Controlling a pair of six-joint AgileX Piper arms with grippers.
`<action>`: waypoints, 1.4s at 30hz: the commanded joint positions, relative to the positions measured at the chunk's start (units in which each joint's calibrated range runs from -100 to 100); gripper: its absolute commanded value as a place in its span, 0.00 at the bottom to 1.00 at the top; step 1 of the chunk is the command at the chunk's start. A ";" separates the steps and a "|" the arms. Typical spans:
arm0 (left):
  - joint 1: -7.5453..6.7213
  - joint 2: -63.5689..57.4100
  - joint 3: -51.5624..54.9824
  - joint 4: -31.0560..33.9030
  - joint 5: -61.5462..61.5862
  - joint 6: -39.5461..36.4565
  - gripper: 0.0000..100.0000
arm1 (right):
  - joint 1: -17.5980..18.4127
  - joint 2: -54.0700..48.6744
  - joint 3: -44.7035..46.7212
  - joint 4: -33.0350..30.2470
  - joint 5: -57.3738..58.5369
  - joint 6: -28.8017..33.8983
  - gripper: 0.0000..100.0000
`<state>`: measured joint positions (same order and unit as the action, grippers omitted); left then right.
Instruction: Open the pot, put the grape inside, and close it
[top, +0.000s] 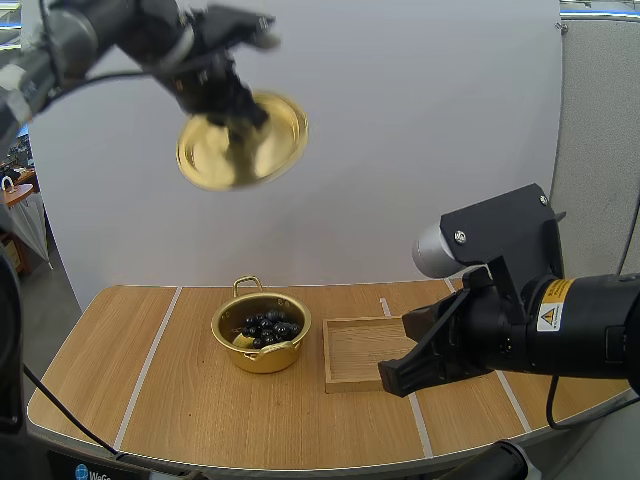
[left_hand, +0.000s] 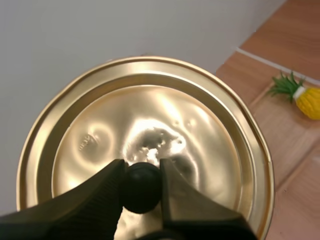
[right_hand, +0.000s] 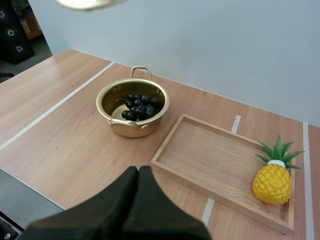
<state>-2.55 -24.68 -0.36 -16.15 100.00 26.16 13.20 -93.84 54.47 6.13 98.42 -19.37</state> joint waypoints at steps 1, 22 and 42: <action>-0.12 1.96 14.64 -1.89 0.00 5.14 0.00 | -1.18 -0.63 0.10 0.52 1.58 -0.69 0.00; -0.12 23.58 25.26 -4.38 -19.54 14.25 0.00 | -4.62 -0.63 0.10 2.15 1.58 -3.01 0.00; -0.12 33.69 25.26 -4.66 -22.93 14.97 0.00 | -5.04 -0.63 0.10 2.25 1.58 -3.01 0.00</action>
<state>-2.55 7.07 24.44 -20.10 78.20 40.96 8.41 -94.08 54.47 8.20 99.99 -21.88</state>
